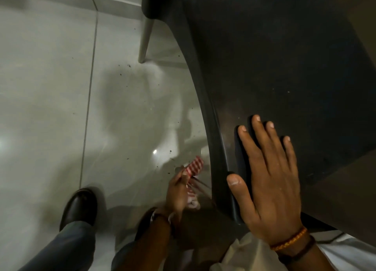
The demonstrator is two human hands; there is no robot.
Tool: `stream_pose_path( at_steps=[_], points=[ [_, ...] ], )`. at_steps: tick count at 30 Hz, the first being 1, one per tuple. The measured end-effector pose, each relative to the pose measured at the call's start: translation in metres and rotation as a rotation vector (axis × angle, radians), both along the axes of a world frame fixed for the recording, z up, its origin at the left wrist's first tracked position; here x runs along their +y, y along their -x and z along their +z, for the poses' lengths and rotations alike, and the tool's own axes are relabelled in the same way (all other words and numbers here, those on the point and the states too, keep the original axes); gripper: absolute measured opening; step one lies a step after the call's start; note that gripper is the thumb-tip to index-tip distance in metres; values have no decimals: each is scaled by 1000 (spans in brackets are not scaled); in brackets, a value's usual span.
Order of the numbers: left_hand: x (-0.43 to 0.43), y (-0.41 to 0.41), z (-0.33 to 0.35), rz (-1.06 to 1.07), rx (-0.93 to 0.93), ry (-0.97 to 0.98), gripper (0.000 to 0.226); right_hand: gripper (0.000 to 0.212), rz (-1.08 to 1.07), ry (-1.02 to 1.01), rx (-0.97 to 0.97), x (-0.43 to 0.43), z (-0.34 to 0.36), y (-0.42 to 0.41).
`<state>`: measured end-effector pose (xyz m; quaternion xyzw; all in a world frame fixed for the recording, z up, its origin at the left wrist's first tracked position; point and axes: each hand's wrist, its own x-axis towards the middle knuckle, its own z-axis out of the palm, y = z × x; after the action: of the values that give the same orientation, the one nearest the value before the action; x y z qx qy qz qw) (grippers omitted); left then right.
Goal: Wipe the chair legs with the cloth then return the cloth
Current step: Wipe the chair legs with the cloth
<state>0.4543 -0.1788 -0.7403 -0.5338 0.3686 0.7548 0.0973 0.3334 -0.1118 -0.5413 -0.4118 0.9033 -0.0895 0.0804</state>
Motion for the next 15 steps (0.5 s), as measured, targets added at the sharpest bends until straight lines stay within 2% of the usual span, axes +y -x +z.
stream_pose_path(
  at_steps=[4, 6, 8, 11, 13, 15],
  points=[
    [-22, 26, -100, -156, -198, 99, 36, 72, 1, 40, 16, 2, -4, -1],
    [-28, 33, -120, -247, -152, 60, 24, 72, -1, 48, 14, 1, -4, -1],
    [-27, 31, -127, -198, -123, 68, 19, 72, -6, 51, 10, 0, -3, -2],
    [-24, 24, -99, -23, -189, 44, 19, 72, -9, 45, 16, -1, -1, -2],
    [-26, 18, -60, -46, -181, 64, 24, 72, -15, 27, 9, -1, 0, -2],
    [-26, 12, -9, -121, -94, 113, 26, 72, -17, 17, 7, -1, 1, -2]
  ],
)
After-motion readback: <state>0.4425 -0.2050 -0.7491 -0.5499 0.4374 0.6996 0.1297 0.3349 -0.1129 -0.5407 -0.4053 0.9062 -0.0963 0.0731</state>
